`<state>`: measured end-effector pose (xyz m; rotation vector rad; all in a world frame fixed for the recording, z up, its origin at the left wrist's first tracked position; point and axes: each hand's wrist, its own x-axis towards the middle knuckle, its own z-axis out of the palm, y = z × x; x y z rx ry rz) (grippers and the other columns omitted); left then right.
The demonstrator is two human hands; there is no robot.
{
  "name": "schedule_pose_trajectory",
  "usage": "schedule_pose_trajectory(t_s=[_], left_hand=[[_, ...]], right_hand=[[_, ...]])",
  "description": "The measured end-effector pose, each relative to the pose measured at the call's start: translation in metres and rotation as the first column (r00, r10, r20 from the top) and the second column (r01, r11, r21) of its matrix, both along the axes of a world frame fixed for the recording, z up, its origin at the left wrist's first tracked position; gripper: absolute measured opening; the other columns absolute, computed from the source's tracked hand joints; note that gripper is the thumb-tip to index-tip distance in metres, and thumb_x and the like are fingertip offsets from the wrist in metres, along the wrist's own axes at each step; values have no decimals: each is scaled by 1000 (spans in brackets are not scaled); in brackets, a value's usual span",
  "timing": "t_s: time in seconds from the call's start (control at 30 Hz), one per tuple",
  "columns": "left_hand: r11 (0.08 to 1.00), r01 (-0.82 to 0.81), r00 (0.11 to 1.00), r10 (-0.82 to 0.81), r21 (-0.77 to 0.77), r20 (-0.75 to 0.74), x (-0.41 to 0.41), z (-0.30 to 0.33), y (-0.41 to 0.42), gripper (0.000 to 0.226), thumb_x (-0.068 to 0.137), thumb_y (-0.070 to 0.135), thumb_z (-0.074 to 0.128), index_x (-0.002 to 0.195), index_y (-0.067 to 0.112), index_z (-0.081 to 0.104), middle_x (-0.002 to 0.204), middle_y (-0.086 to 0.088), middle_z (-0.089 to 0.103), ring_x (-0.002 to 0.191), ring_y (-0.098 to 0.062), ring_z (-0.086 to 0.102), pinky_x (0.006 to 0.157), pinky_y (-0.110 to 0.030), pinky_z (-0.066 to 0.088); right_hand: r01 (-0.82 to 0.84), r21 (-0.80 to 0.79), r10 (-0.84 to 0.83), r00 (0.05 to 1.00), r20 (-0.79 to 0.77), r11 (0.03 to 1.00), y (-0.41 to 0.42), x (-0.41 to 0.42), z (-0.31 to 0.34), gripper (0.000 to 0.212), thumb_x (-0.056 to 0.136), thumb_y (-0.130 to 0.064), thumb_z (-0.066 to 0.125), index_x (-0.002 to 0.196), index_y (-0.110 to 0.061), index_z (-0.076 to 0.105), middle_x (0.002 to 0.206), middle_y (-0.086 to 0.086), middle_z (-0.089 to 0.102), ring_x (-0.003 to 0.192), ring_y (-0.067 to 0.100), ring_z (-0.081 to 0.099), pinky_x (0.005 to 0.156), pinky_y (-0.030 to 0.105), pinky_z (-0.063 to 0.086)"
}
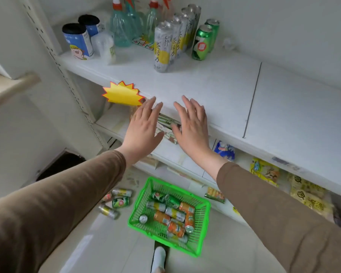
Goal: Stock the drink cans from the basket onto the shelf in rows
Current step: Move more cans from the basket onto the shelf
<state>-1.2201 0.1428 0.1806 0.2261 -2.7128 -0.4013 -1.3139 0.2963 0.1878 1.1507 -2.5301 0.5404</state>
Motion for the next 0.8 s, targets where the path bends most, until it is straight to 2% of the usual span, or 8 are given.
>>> schedule_pose_trajectory(t_s=[0.07, 0.17, 0.37, 0.53, 0.8], left_hand=[[1000, 2, 1000, -2, -10, 15, 31, -22, 7, 83, 82, 32, 67, 151, 9, 27, 160, -16, 17, 147, -34, 19, 119, -46, 22], [1000, -11, 998, 9, 29, 70, 74, -68, 22, 86, 78, 25, 70, 151, 10, 28, 159, -16, 19, 145, -35, 23, 118, -46, 23], [990, -60, 955, 21, 125, 295, 137, -197, 49, 90, 72, 20, 71, 150, 8, 27, 157, -17, 24, 145, -35, 24, 118, -48, 24], [978, -123, 881, 29, 170, 473, 166, -309, 69, 92, 73, 19, 71, 152, 11, 23, 156, -14, 25, 144, -33, 24, 117, -47, 26], [935, -266, 772, 59, 237, 633, 189, -478, 87, 88, 82, 21, 68, 154, 6, 18, 156, -16, 26, 143, -34, 25, 118, -46, 25]], right_hand=[[-46, 2, 46, 999, 9, 999, 11, 28, -23, 61, 91, -29, 64, 148, -18, 45, 162, 7, 33, 148, 31, 25, 122, 54, 20], [-108, 47, 106, 993, 44, 993, 28, 65, -74, 59, 92, -29, 63, 147, -17, 46, 162, 6, 33, 148, 30, 26, 124, 51, 19], [-145, 162, 85, 940, 330, 976, 67, 110, -208, 59, 93, -21, 65, 148, -15, 44, 160, 4, 35, 147, 27, 28, 122, 45, 27], [-148, 258, 1, 871, 492, 955, 87, 125, -324, 60, 93, -18, 64, 148, -14, 43, 153, 6, 43, 138, 27, 36, 117, 40, 33], [-151, 333, -158, 654, 740, 931, 73, 152, -525, 61, 92, -14, 66, 148, -15, 41, 145, 9, 49, 138, 32, 41, 116, 41, 31]])
